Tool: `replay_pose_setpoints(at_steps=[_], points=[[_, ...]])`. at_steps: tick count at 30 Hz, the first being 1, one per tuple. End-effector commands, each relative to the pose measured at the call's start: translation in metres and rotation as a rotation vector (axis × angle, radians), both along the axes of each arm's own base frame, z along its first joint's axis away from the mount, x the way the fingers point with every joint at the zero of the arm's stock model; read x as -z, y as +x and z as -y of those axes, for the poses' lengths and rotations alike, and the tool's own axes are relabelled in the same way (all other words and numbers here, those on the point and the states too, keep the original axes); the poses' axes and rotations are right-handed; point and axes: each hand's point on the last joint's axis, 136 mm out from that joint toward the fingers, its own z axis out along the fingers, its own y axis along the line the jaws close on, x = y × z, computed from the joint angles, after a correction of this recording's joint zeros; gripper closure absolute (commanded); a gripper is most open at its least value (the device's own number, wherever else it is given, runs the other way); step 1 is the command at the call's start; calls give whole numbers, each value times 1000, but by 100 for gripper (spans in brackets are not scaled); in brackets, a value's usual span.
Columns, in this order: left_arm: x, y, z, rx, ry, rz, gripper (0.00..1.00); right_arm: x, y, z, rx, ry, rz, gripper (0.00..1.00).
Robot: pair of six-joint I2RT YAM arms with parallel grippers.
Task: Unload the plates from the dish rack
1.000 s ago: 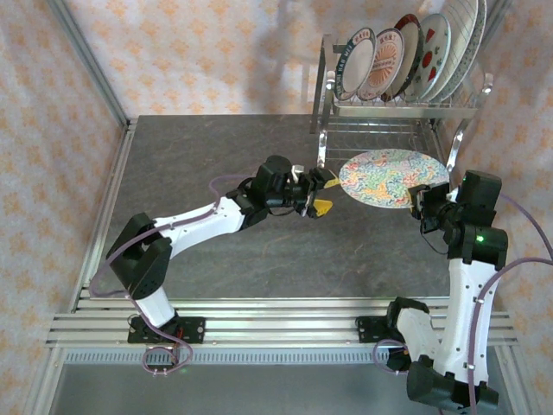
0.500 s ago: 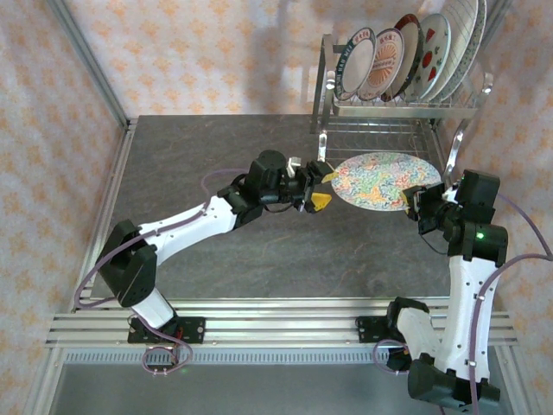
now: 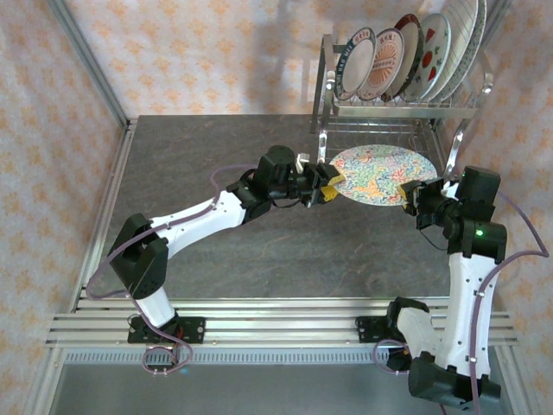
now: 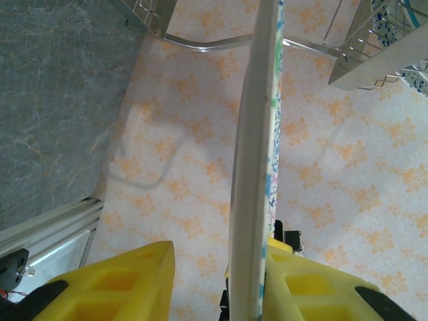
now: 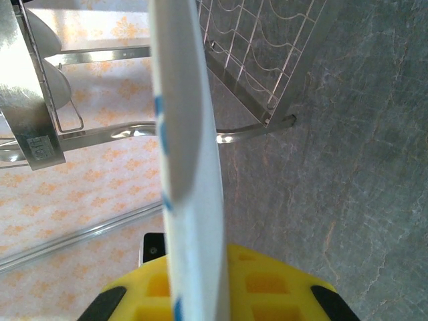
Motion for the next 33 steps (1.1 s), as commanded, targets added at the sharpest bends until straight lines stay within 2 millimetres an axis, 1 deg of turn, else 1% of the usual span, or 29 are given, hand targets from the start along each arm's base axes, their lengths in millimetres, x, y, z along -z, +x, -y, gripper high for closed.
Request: replay_pose_setpoints(at_steps=[1,5,7,9,14,19,20,23,24,25,27,29,32,33], points=[[-15,-1,8,26,-33,40,66,-17,7,-7,-43,13,88,100],[-17,0,12,36,-40,47,68,-15,9,-9,-54,32,85,100],[-18,1,15,44,-41,52,73,-14,10,-10,-59,40,86,100],[-18,1,16,46,-42,55,74,-13,11,-12,-67,51,88,100],[-20,1,18,48,-49,62,99,-5,12,-15,-87,56,72,100],[-24,-3,12,49,-40,82,100,0,10,-15,-103,39,50,100],[-27,-4,11,49,-44,93,100,0,9,-15,-109,31,41,91],[-37,-9,2,58,-36,137,100,3,3,-11,-124,-35,0,62],[-41,-11,-3,64,-22,159,100,3,1,-10,-127,-61,-11,55],[-42,-13,-11,64,-4,174,100,3,-1,-8,-131,-83,-19,50],[-45,-16,-27,55,23,196,100,1,-5,-5,-136,-123,-30,44],[-49,-20,-47,44,52,224,100,-1,-6,-5,-145,-140,-28,42],[-43,-28,-86,6,114,221,100,-7,-7,-8,-193,-173,-8,40],[-41,-31,-99,-8,124,214,100,-8,-11,-9,-221,-221,-15,40]])
